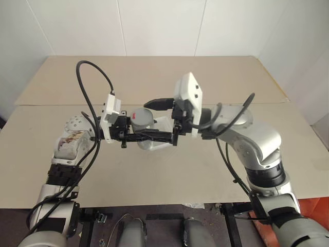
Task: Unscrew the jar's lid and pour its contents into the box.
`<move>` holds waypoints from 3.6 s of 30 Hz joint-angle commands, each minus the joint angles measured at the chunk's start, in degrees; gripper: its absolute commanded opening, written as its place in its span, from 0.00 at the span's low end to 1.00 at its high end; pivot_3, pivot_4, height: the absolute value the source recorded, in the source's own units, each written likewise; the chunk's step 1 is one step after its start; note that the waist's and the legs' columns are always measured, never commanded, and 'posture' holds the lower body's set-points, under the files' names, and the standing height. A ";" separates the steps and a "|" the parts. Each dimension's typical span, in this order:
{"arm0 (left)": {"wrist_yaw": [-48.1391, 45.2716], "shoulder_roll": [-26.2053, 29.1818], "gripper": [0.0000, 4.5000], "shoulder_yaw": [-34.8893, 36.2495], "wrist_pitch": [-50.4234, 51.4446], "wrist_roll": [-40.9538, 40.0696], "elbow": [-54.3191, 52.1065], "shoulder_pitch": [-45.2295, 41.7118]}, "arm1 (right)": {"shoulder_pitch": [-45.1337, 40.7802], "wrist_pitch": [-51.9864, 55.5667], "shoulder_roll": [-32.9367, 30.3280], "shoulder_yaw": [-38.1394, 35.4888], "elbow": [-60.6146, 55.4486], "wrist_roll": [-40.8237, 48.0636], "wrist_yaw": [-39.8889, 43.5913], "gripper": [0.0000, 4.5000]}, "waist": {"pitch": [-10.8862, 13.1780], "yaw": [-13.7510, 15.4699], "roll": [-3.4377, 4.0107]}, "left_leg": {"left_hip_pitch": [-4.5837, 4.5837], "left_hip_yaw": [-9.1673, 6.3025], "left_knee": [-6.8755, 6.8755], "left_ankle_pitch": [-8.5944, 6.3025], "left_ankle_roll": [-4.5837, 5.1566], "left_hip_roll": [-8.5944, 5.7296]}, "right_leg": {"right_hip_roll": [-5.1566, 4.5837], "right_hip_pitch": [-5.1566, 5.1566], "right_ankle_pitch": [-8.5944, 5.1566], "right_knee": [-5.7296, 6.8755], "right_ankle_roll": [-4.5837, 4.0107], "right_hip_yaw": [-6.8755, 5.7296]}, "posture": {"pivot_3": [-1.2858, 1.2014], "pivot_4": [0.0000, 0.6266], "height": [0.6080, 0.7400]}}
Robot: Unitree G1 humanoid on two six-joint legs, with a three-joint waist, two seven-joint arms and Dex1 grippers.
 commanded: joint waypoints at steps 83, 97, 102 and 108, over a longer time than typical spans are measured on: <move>116.87 3.91 0.43 -52.19 -34.37 119.63 38.36 -34.74 | 11.14 19.17 -20.79 -18.76 -3.39 11.59 2.59 0.99 | 0.01 1.42 -0.04 | -0.44 0.06 0.00 0.00 0.00 -0.13 | -0.07 -0.34 0.05 0.03 0.12 0.01 | 0.52 0.24 1.00; 113.70 3.96 0.43 -46.36 -39.22 106.84 36.42 -33.00 | 13.21 17.28 -20.99 -19.55 -5.19 13.83 0.18 0.99 | 0.01 1.50 -0.05 | -0.47 0.04 0.04 0.00 0.00 -0.14 | -0.12 -0.30 0.06 0.04 0.13 -0.02 | 0.52 0.24 1.00; 95.79 5.18 0.43 -32.37 -42.66 82.90 29.80 -26.05 | 13.31 14.95 -21.67 -18.47 -4.68 12.70 1.59 0.99 | 0.01 1.32 -0.05 | -0.45 0.05 0.05 0.00 0.00 -0.12 | -0.12 -0.30 0.07 0.07 0.11 -0.01 | 0.52 0.24 1.00; 61.49 0.14 0.43 -13.06 -20.40 44.02 8.58 -11.14 | 14.10 12.44 -21.72 -17.63 -4.44 11.88 2.73 0.99 | 0.01 1.21 -0.04 | -0.44 0.04 0.14 0.00 0.00 -0.07 | -0.11 -0.24 0.07 0.11 0.10 -0.03 | 0.52 0.24 1.00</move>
